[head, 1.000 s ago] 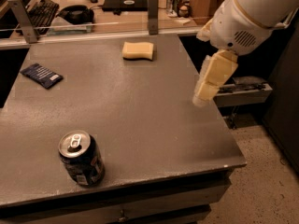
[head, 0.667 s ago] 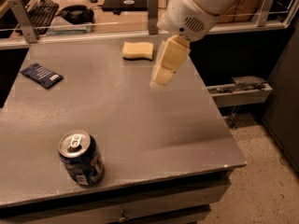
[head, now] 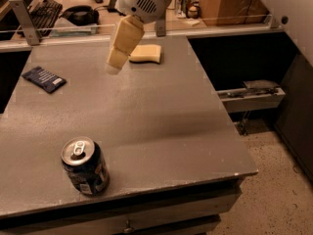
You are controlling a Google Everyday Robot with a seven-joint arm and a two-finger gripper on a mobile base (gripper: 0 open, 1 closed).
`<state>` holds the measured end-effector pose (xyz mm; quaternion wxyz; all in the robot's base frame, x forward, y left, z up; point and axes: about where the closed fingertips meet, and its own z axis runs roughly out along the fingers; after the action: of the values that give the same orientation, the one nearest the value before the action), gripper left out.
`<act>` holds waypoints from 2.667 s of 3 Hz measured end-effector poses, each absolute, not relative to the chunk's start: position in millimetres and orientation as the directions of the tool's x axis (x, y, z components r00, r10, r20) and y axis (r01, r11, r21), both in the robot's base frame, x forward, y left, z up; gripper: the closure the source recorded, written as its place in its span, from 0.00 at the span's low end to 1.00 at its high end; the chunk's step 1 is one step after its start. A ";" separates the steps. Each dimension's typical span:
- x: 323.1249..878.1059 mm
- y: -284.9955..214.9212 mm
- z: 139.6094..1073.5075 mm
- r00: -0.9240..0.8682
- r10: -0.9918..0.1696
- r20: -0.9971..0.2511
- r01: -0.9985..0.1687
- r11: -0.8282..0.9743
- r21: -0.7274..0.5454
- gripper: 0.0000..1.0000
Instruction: Move rxbar blueberry near sponge
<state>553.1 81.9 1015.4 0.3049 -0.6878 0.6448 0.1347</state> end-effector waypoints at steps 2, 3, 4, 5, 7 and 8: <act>564.9 102.7 1010.3 0.149 -0.768 -0.623 -0.966 0.022 -0.258 0.00; 586.7 168.9 992.3 0.184 -0.692 -0.698 -0.967 0.002 -0.256 0.00; 609.7 240.0 973.8 0.194 -0.612 -0.767 -0.970 -0.003 -0.244 0.00; 628.7 313.4 940.4 0.165 -0.559 -0.812 -0.979 0.008 -0.205 0.00; 636.7 344.1 872.0 0.053 -0.604 -0.795 -0.990 0.070 -0.119 0.00; 640.3 343.2 849.3 0.000 -0.612 -0.791 -0.990 0.112 -0.087 0.00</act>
Offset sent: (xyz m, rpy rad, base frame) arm 0.0367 0.0568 -0.0138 0.1755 -0.0389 0.0250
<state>640.3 343.2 849.3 0.3557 -0.6113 0.6552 0.2655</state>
